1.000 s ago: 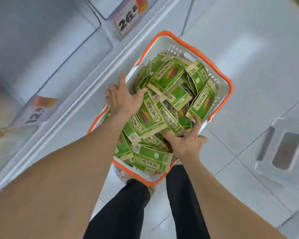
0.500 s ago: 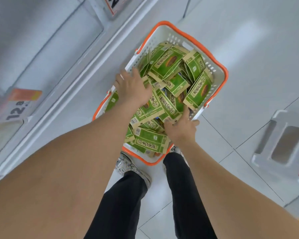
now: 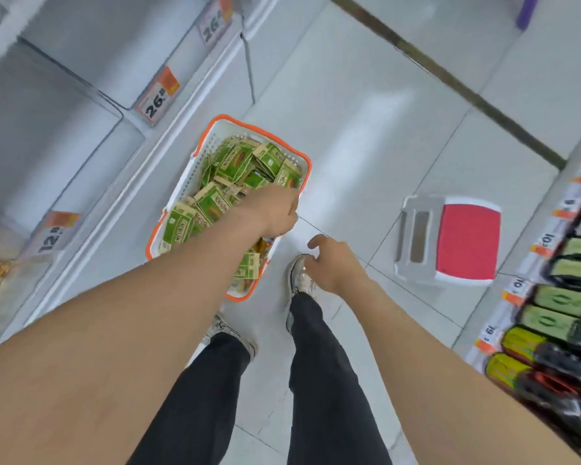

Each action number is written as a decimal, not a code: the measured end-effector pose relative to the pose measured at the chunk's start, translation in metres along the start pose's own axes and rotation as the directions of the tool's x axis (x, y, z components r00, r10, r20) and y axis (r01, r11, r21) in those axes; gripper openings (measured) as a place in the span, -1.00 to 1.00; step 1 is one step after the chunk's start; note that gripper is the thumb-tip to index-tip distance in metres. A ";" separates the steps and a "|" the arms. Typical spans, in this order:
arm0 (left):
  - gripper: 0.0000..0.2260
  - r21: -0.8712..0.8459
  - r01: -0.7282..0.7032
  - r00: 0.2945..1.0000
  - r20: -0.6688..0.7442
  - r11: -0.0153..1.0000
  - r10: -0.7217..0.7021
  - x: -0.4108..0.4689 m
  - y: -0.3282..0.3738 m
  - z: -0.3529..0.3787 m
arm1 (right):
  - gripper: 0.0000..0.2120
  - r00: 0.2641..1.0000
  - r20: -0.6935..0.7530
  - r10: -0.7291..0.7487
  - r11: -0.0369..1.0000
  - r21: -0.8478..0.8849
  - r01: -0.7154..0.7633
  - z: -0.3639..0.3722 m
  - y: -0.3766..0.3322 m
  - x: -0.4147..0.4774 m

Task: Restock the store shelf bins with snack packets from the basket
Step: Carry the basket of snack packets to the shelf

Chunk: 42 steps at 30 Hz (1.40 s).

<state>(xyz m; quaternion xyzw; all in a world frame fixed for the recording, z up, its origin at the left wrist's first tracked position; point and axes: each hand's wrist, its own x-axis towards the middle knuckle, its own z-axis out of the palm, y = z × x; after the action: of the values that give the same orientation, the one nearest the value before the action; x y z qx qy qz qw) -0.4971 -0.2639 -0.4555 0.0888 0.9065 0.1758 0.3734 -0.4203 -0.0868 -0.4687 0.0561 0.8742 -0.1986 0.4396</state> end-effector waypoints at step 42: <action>-0.59 -0.307 0.289 0.955 0.028 0.907 -0.295 0.177 0.215 0.227 | -0.40 0.937 0.348 0.035 0.991 -0.131 0.011 0.036 0.325 0.097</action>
<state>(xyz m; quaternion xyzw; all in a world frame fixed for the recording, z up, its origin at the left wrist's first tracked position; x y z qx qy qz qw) -0.4549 0.0431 -0.6371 -0.1085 0.8747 0.2577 0.3960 -0.3638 0.1887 -0.6619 -0.0037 0.7930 -0.1452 0.5916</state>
